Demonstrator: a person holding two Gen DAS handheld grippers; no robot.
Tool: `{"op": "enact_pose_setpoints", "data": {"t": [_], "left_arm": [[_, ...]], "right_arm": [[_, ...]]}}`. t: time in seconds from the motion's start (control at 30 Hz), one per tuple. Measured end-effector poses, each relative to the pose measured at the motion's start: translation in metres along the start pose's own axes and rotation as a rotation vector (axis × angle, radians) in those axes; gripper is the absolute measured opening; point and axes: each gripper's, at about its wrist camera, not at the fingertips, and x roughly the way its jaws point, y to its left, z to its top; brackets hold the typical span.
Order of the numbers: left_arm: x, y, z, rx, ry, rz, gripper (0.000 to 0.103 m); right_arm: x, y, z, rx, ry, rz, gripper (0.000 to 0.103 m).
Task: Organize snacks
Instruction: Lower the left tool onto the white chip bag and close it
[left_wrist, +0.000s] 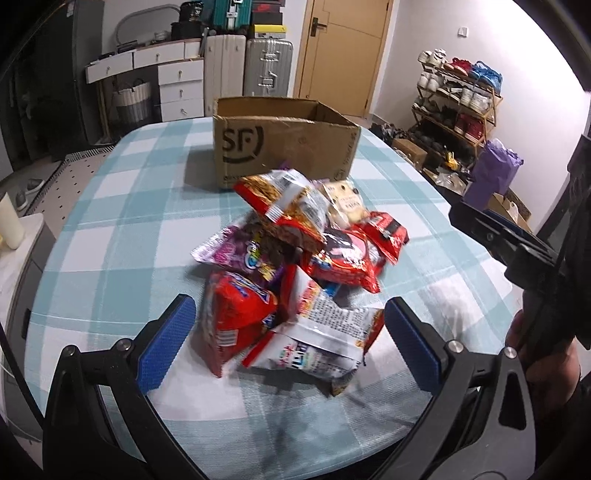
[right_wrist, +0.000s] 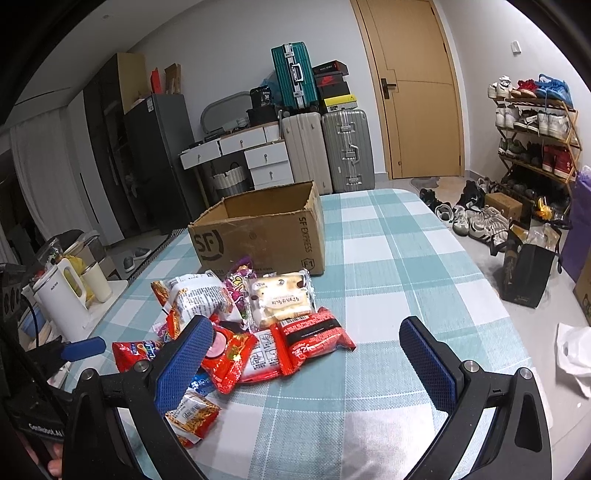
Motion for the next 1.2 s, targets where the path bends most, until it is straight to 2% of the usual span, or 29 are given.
{"op": "enact_pose_setpoints", "data": {"t": [0.3,0.43,0.63,0.77,0.93,1.0,1.17,1.2], "left_arm": [[0.016,-0.015,-0.002,0.031,0.014,0.01,0.102],[0.016,-0.021,-0.007,0.06,0.005,0.045,0.101],[0.013,-0.04,-0.018,0.17,-0.025,0.118,0.101],[0.019,-0.049,-0.021,0.203,-0.02,0.132,0.101],[0.024,-0.059,-0.029,0.273,-0.023,0.208,0.094],[0.028,-0.061,-0.032,0.287,-0.013,0.212,0.089],[0.037,-0.061,-0.038,0.32,0.0,0.237,0.085],[0.038,-0.062,-0.04,0.332,0.003,0.236,0.08]], "right_arm": [[0.007,-0.008,-0.004,0.01,0.001,-0.001,0.103],[0.009,-0.012,-0.005,0.021,0.004,-0.003,0.103],[0.009,-0.014,-0.006,0.028,0.004,-0.002,0.103],[0.009,-0.016,-0.006,0.036,0.004,0.0,0.103],[0.008,-0.017,-0.007,0.033,0.0,-0.005,0.103],[0.007,-0.018,-0.008,0.038,0.002,-0.007,0.103],[0.007,-0.018,-0.008,0.04,0.002,-0.008,0.103],[0.008,-0.018,-0.008,0.041,0.003,-0.007,0.103]]}}
